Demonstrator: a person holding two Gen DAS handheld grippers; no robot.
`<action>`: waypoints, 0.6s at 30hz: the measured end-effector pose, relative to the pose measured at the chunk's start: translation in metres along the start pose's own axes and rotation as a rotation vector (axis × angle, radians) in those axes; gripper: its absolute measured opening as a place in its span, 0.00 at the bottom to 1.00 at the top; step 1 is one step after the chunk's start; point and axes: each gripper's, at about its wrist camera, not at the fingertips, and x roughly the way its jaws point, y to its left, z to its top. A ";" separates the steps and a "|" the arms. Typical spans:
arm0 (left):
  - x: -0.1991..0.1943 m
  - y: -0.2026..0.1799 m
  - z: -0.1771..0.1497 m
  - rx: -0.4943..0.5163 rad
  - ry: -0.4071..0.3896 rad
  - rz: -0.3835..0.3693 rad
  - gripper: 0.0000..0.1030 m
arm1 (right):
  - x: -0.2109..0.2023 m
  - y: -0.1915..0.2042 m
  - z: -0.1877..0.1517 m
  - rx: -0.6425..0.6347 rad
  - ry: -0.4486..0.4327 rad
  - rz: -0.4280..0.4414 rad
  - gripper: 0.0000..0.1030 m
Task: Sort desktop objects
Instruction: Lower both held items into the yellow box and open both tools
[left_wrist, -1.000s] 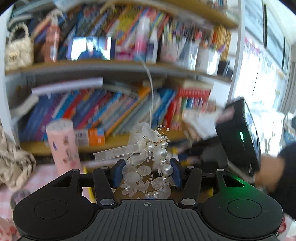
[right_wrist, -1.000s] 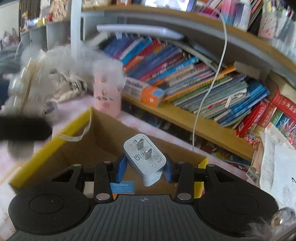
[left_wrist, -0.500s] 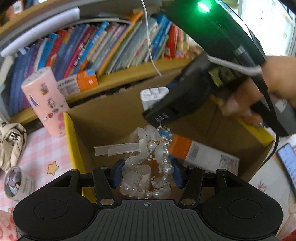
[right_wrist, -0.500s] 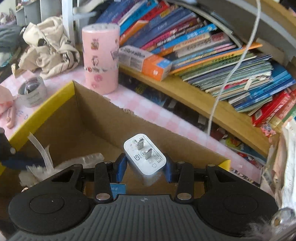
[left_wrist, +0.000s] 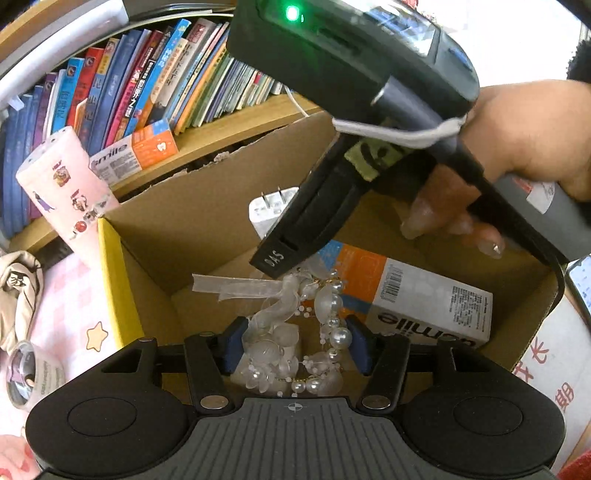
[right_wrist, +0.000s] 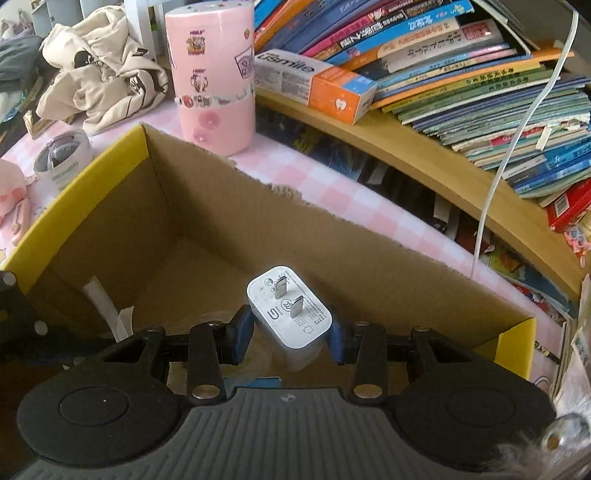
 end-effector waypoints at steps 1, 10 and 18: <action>0.000 -0.001 0.000 0.007 0.002 0.002 0.59 | 0.001 0.000 -0.001 0.002 0.003 0.001 0.37; -0.002 -0.007 0.001 0.021 0.008 0.009 0.65 | -0.002 0.000 -0.004 0.006 -0.006 -0.005 0.44; -0.027 -0.009 -0.002 0.021 -0.079 0.055 0.82 | -0.028 -0.004 -0.006 0.029 -0.069 -0.009 0.61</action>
